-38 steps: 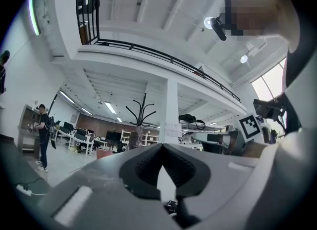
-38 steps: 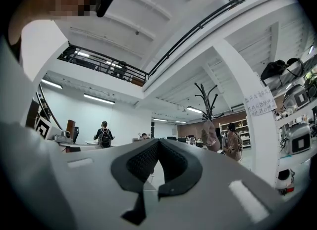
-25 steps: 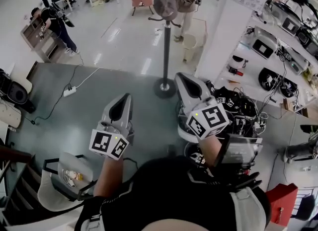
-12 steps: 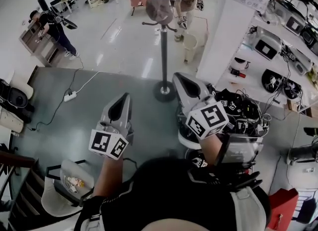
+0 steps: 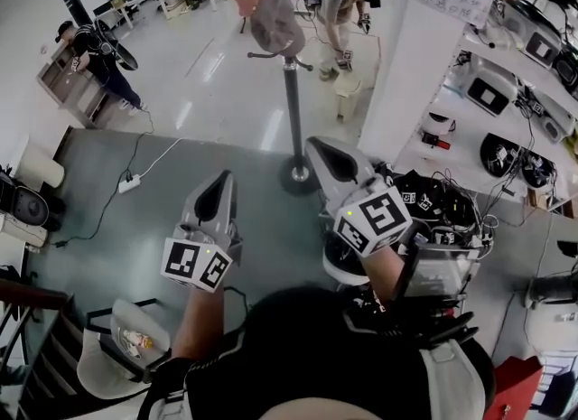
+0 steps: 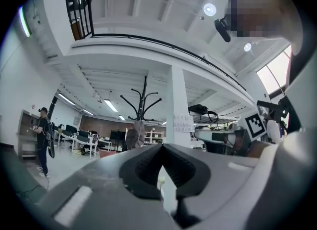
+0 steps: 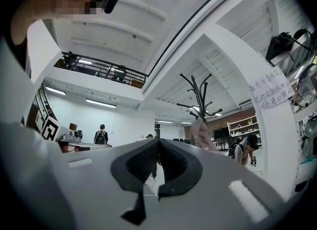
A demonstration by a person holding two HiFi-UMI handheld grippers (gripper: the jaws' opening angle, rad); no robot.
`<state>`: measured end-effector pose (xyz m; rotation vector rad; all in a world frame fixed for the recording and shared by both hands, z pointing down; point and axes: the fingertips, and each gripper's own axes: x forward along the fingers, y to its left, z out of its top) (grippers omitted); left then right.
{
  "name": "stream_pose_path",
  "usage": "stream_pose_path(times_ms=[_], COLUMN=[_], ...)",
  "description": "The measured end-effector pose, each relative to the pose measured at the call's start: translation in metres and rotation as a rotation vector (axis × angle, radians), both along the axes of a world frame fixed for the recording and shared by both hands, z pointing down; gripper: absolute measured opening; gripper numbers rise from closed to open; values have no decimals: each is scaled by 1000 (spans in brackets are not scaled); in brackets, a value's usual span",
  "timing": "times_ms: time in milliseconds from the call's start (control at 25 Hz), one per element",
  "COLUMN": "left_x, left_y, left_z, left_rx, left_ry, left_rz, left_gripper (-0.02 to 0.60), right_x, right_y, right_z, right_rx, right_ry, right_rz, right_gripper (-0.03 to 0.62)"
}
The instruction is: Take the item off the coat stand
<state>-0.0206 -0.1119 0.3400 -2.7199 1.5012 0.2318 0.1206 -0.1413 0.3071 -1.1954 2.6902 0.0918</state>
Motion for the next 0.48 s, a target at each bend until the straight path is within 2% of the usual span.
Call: stream_pose_path(times_ms=[320,480], left_x=[3,0], left_y=[-21,-35], left_z=[0,-2], left_rx=[-14,-12], left_ry=[-16,1], left_rz=[-8,22], left_gripper=[14,14], right_x=[1,-3], right_y=[-25,-41], right_z=[-1,-1], right_rx=[-3,-10], right_ry=[-12,-11], right_rz=[-18,2], right_gripper=[9,9])
